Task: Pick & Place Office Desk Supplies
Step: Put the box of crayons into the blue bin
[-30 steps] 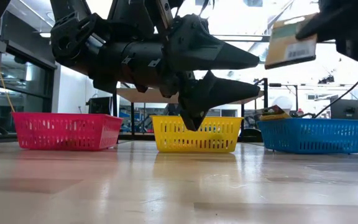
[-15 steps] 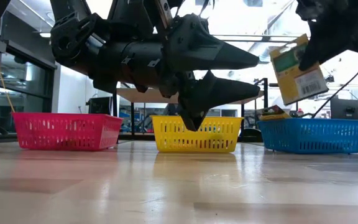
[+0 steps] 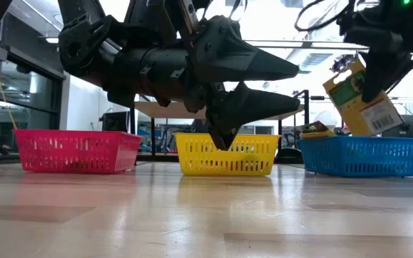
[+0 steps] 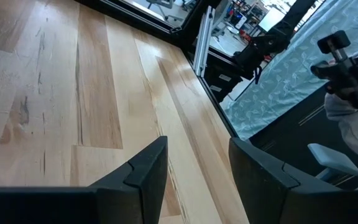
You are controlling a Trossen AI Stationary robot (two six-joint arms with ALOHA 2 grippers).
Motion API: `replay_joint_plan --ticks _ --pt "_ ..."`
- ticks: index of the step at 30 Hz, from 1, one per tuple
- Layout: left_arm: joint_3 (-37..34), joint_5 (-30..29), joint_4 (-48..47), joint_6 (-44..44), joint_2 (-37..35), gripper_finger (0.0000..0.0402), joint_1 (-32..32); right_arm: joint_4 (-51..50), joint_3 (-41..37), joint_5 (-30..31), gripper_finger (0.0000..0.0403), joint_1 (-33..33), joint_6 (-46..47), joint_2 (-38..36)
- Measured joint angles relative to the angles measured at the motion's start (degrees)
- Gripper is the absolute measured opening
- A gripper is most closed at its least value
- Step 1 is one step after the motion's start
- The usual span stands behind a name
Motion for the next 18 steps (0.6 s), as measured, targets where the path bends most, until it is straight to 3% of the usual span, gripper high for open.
replay_joint_plan --ticks 12,18 --pt "0.0 0.0 0.0 0.0 0.0 0.0166 0.0 -2.4 0.0 0.0 0.0016 -0.1 0.4 12.1" --pt "0.0 0.0 0.0 0.0 0.0 0.0166 0.0 -2.4 0.0 0.1 0.0065 0.0 0.4 14.2"
